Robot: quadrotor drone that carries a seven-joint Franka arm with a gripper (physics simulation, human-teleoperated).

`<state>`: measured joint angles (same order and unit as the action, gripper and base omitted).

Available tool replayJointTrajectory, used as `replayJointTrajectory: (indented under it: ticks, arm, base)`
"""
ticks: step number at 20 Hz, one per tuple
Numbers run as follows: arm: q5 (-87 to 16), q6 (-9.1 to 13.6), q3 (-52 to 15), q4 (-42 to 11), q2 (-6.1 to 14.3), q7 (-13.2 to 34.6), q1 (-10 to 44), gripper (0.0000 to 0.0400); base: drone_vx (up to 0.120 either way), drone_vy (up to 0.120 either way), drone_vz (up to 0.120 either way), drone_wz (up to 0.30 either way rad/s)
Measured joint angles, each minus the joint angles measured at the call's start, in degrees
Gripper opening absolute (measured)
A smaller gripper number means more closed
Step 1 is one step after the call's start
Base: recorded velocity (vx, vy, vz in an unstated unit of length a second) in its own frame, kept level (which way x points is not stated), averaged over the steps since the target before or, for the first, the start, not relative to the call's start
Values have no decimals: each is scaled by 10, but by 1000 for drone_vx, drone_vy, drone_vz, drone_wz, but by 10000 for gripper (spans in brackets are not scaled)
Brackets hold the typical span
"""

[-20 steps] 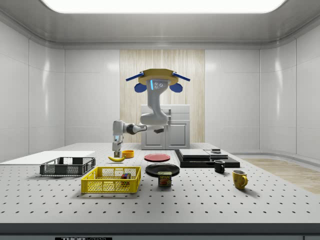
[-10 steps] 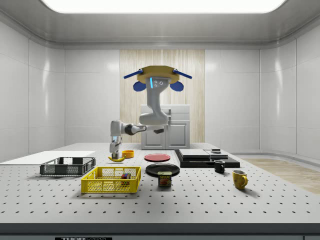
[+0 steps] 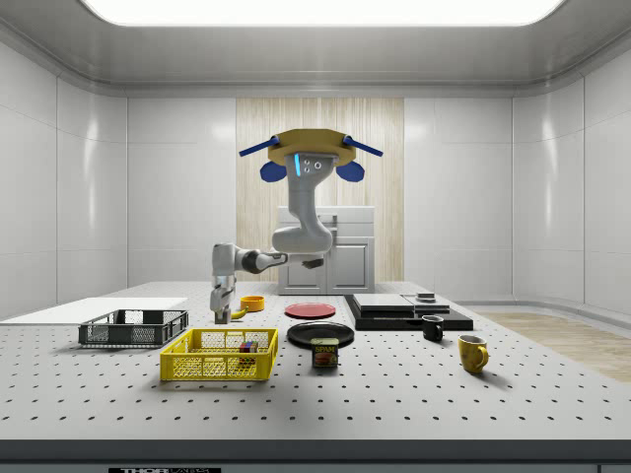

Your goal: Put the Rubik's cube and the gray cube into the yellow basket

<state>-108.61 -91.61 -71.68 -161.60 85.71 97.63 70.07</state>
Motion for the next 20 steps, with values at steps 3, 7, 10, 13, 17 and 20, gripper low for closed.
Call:
replayJointTrajectory:
  ticks: [3,7,10,13,17,20]
  arm:
    - [0,-1,0,0,1,0,0,250]
    - [1,-1,0,0,2,0,1,250]
    - [1,-2,0,0,2,1,1,250]
    - [1,-3,0,0,3,1,1,250]
    - [2,-3,0,0,4,1,1,250]
    - [2,-4,-1,0,4,1,1,250]
  base:
    - [0,120,-120,0]
    - [0,120,-120,0]
    - [0,120,-67,0]
    - [0,120,-120,0]
    - [0,40,-10,0]
    - [0,0,0,0]
